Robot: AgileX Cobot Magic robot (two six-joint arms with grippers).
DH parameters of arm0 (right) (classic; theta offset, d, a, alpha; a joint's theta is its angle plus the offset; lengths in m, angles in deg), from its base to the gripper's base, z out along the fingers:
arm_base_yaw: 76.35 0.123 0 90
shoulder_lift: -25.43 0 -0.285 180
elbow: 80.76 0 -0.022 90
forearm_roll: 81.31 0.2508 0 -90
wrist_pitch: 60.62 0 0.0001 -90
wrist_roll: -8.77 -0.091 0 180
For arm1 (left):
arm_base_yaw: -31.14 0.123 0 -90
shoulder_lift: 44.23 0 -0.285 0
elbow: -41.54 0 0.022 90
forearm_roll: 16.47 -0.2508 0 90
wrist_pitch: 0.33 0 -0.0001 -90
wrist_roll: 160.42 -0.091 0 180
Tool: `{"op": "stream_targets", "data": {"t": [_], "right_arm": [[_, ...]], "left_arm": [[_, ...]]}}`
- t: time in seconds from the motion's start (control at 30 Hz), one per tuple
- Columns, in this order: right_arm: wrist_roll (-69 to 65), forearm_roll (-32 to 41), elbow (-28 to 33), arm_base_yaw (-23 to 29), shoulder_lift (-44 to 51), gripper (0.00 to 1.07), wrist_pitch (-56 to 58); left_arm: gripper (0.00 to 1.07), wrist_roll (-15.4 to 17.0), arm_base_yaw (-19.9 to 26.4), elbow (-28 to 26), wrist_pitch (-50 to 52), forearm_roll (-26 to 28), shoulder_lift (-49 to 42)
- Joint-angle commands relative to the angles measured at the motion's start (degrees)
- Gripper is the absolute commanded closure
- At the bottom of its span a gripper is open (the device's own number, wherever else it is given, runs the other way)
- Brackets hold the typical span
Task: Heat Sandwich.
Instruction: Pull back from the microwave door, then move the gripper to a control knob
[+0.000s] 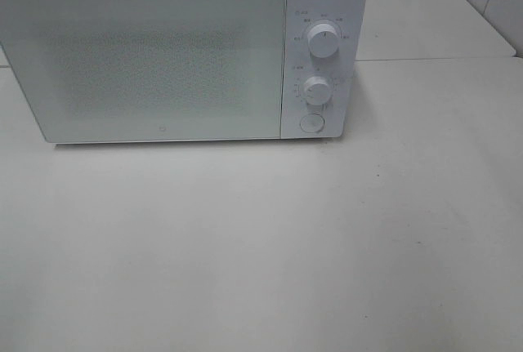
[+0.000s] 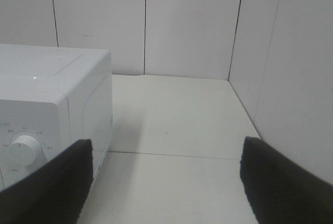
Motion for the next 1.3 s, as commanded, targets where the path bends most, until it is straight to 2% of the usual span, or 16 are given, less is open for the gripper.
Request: {"op": "stream_targets", "data": {"t": [0.03,0.27,0.5,0.93,1.1,1.23,1.27,1.3], "right_arm": [[0.00,-3.27,0.17,2.35,-3.67,0.31,-6.59],[-0.17,-3.15,0.17,6.93,-12.38,0.31,-13.06],[-0.17,-2.98,0.17,13.29,-24.12,0.31,-24.52],[-0.23,-0.92,0.11,21.49,-37.64,0.31,-34.03],[0.11,2.23,0.11,24.64,-43.43,0.31,-39.30],[2.86,9.57,0.11,29.16,-50.42,0.31,-46.75],[2.86,9.57,0.11,29.16,-50.42,0.31,-46.75],[4.30,12.83,0.06,31.23,-52.83,0.31,-49.27]], "left_arm": [[0.39,0.40,-0.40,0.11,0.97,-0.17,-1.32],[0.39,0.40,-0.40,0.11,0.97,-0.17,-1.32],[0.39,0.40,-0.40,0.11,0.97,-0.17,-1.32],[0.39,0.40,-0.40,0.11,0.97,-0.17,-1.32],[0.39,0.40,-0.40,0.11,0.97,-0.17,-1.32],[0.39,0.40,-0.40,0.11,0.97,-0.17,-1.32],[0.39,0.40,-0.40,0.11,0.97,-0.17,-1.32],[0.39,0.40,-0.40,0.11,0.97,-0.17,-1.32]]}}
